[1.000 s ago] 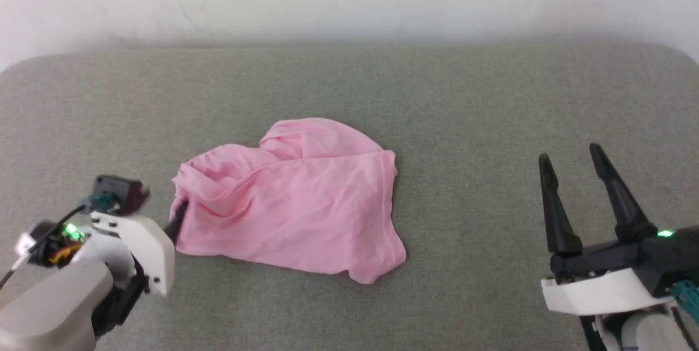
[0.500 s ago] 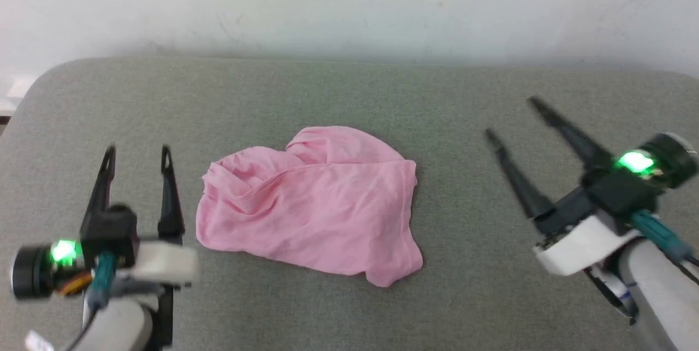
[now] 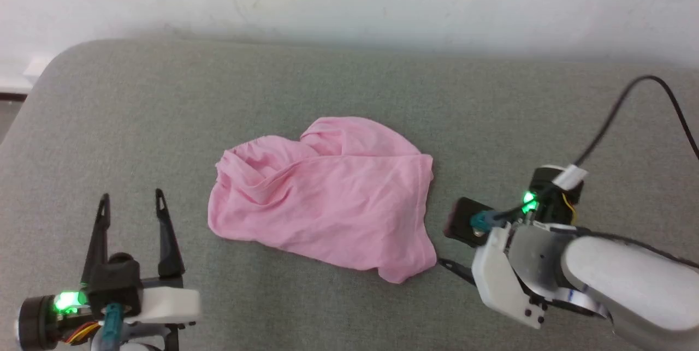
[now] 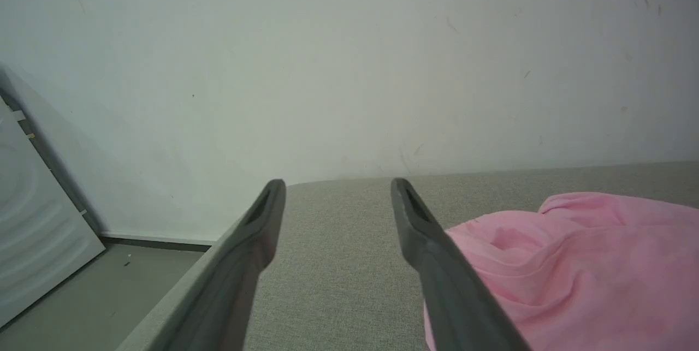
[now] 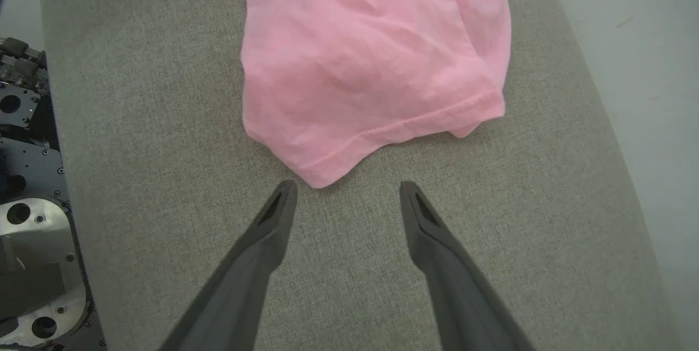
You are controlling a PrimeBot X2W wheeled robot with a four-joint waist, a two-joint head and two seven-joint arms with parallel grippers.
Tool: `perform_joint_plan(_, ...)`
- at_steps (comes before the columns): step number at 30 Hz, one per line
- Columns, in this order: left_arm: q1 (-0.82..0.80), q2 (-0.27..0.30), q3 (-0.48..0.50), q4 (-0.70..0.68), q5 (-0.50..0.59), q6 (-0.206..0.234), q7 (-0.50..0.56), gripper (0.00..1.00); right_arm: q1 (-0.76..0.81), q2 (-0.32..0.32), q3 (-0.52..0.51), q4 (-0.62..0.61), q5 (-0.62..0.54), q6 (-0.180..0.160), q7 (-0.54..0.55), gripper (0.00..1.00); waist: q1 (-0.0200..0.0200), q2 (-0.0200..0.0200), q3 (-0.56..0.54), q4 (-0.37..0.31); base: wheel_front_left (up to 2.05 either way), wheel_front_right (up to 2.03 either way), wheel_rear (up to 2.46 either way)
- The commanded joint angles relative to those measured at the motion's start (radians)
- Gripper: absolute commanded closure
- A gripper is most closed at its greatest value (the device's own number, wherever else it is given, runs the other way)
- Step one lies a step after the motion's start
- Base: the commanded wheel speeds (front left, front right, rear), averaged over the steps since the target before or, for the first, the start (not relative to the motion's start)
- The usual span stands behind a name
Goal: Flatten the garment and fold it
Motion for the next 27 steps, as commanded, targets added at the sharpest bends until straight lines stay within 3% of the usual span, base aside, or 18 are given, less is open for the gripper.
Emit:
perform_joint_plan(1,-0.009,-0.016,0.009,0.007,0.031,-0.016,-0.004,0.00,-0.043,0.015,0.027,0.016,0.006,-0.002,0.021,0.00,0.0000,0.0000,0.035,0.024,0.00,0.00,0.00)
perform_joint_plan(7,-0.056,-0.097,0.035,0.017,0.092,-0.073,-0.004,0.00,-0.081,0.093,0.065,0.101,0.017,-0.002,0.088,0.00,0.0000,0.0000,0.103,0.068,0.00,0.00,0.00)
perform_joint_plan(12,-0.082,-0.150,0.057,0.030,0.128,-0.115,-0.004,0.00,-0.018,0.128,0.066,0.141,-0.053,-0.002,0.188,0.00,0.0000,0.0000,0.147,0.095,0.00,0.00,0.00)
perform_joint_plan(20,-0.095,-0.205,0.105,0.041,0.165,-0.155,-0.004,0.00,0.027,0.142,0.066,0.221,-0.095,-0.002,0.147,0.00,0.0000,0.0000,0.170,0.094,0.00,0.00,0.00)
perform_joint_plan(21,-0.094,-0.208,0.112,0.042,0.169,-0.159,-0.004,0.00,0.026,0.145,0.066,0.227,-0.101,-0.002,0.134,0.41,0.0000,0.0000,0.169,0.090,0.00,0.00,0.00)
perform_joint_plan(22,-0.093,-0.213,0.117,0.043,0.173,-0.163,-0.005,0.00,0.022,0.148,0.066,0.229,-0.115,-0.002,0.112,1.00,0.0000,0.0000,0.167,0.084,0.00,0.00,0.00)
perform_joint_plan(27,-0.086,-0.224,0.142,0.045,0.190,-0.183,-0.005,0.00,-0.010,0.158,0.066,0.257,-0.159,-0.002,-0.019,1.00,0.0000,0.0000,0.147,0.055,0.00,0.00,0.00)
